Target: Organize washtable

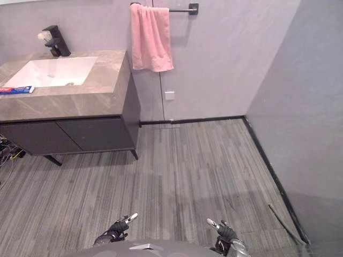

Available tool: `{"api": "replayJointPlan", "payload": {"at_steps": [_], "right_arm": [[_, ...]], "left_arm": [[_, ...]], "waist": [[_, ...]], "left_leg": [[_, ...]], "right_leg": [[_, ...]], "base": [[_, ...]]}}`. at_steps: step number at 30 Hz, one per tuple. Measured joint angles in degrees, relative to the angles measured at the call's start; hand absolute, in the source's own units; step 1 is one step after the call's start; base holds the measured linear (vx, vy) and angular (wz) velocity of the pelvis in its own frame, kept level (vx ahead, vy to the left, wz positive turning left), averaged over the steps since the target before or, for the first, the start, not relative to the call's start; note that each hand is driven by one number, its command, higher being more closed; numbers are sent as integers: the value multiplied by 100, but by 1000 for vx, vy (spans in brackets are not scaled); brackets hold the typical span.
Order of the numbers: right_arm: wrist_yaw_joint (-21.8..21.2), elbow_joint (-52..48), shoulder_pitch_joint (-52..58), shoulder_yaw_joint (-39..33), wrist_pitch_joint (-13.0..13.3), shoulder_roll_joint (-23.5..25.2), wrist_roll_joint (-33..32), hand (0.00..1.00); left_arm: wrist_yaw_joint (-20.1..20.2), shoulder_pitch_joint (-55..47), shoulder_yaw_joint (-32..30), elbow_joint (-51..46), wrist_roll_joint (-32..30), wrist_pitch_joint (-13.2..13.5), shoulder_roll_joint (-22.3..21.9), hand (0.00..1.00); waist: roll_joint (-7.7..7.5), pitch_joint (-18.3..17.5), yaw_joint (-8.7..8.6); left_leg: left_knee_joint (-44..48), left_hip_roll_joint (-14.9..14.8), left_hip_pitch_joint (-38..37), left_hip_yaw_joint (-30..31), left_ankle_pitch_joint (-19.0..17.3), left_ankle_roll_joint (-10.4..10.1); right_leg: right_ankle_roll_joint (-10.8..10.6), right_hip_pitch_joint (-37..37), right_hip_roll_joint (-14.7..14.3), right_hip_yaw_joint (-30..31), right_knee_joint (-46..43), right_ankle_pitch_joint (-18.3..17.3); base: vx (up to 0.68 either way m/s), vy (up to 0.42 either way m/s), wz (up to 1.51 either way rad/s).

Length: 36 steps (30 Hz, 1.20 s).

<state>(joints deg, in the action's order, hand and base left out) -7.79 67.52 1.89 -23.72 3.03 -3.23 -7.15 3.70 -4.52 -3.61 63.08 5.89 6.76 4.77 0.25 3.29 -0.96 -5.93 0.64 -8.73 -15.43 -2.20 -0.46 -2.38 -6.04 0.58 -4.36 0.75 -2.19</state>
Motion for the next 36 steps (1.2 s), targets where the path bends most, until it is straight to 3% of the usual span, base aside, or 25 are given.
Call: {"api": "replayJointPlan", "payload": {"at_steps": [8,36], "right_arm": [[-21,23,20,-264,-4,-2,55,0],[-32,21,-70,129,10,-51,52,0]], "left_arm": [[58,39,5,76,-20,7,-13,0],[69,165,28,213,-11,14,-56,0]], "waist": [[-5,1,-7],[39,138,-16]], "left_leg": [[-3,11,37,165,62,50],[-4,-2,11,34,83,9]], "right_leg": [[23,-50,12,-236,96,2],[26,-104,4,-263,180,1]], "base": [[26,-19,13],[6,-4,0]]}}
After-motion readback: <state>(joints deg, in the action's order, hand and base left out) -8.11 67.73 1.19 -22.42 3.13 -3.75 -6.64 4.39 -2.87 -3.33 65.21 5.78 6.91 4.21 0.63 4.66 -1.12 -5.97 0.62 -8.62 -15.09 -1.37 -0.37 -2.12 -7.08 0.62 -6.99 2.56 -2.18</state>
